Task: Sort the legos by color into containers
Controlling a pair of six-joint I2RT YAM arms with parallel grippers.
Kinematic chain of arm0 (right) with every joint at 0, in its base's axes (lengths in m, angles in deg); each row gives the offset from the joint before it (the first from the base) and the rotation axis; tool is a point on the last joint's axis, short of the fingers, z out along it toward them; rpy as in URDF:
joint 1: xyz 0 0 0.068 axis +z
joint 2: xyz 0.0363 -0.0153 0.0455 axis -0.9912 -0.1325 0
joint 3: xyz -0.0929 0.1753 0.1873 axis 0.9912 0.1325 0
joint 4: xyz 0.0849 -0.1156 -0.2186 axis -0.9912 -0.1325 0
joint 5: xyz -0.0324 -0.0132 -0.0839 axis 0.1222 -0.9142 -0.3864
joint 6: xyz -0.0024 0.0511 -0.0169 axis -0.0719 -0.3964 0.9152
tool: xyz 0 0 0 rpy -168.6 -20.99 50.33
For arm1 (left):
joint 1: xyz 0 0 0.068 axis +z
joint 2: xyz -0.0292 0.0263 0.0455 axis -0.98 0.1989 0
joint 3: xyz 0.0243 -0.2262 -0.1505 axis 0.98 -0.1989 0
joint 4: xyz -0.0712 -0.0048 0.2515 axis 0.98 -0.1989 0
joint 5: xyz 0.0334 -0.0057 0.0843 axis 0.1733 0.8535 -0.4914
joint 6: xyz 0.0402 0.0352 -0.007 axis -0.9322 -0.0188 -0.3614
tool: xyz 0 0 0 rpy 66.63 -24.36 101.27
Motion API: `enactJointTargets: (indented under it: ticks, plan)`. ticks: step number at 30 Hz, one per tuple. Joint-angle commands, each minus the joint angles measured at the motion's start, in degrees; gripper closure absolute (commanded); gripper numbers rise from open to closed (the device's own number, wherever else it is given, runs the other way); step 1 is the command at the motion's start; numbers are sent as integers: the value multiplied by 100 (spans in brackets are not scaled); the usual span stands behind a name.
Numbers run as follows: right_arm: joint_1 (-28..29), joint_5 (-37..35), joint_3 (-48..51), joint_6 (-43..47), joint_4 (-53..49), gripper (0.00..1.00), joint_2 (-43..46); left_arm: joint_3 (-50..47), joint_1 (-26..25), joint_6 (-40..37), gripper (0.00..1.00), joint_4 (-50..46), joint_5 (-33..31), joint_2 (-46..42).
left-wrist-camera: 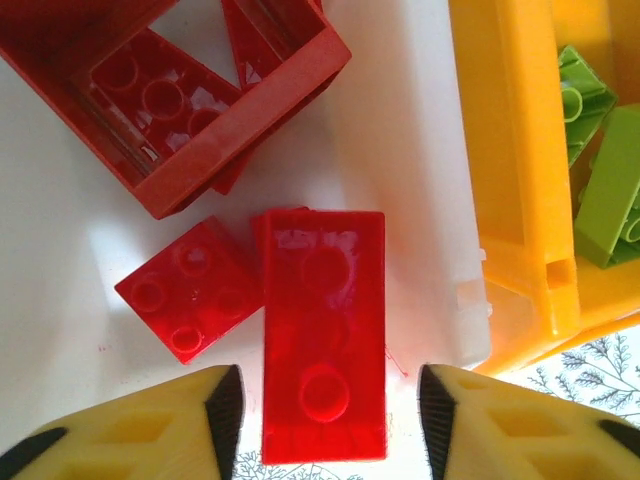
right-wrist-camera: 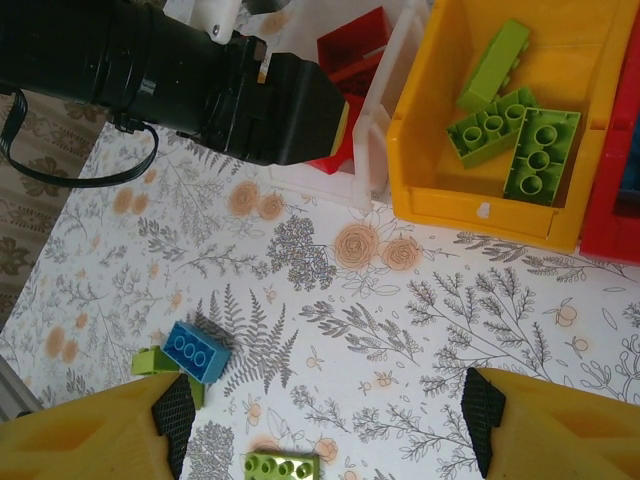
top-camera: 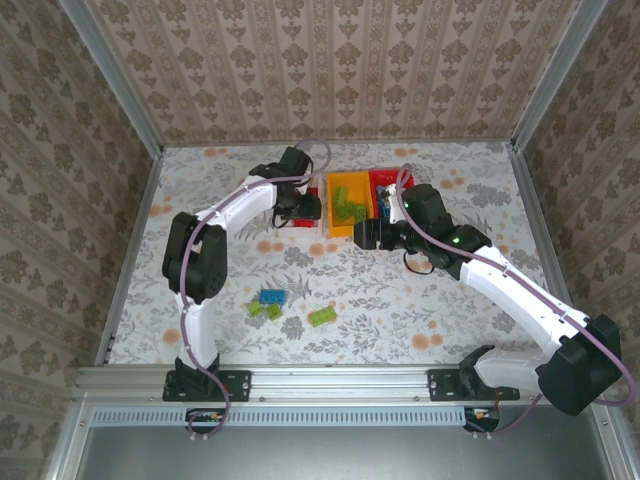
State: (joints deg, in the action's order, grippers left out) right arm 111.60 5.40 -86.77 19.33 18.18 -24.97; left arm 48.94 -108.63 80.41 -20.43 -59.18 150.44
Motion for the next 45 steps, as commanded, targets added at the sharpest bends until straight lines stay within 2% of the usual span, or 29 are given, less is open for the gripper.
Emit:
enactJointTargets:
  ticks: [1, 5, 14, 21, 27, 32, 36, 40, 45]
  plan:
    - [49, 120, 75, -85, 99, 25, 53, 185, 53, 89, 43, -99, 112, -60]
    - [74, 87, 115, -43, 97, 25, 80, 79, 57, 113, 41, -4, 117, -329]
    - [222, -90, 107, 23, 198, 26, -70, -266, 57, 296, 45, 151, -78, -1194]
    - [573, -336, 55, 245, 292, 26, -157, -626, 84, 376, 48, 217, -222, -2071]
    - [1127, -490, 157, 1057, 452, 26, -204, -1173, 93, 429, 47, 241, -240, -3182]
    - [1963, -540, 525, 2270, 884, 24, -335, -2081, 92, 590, 44, 184, -305, -4438]
    - [2517, -526, 943, 3101, 1557, 20, -744, -2995, 94, 931, 43, -94, -485, -5579]
    - [2603, -469, 847, 3480, 1977, 19, -1635, -3721, 101, 1466, 42, -324, -463, -6490]
    - [2633, -622, 554, 3857, 2517, 17, -2629, -4242, 93, 1989, 36, -577, -275, -7356]
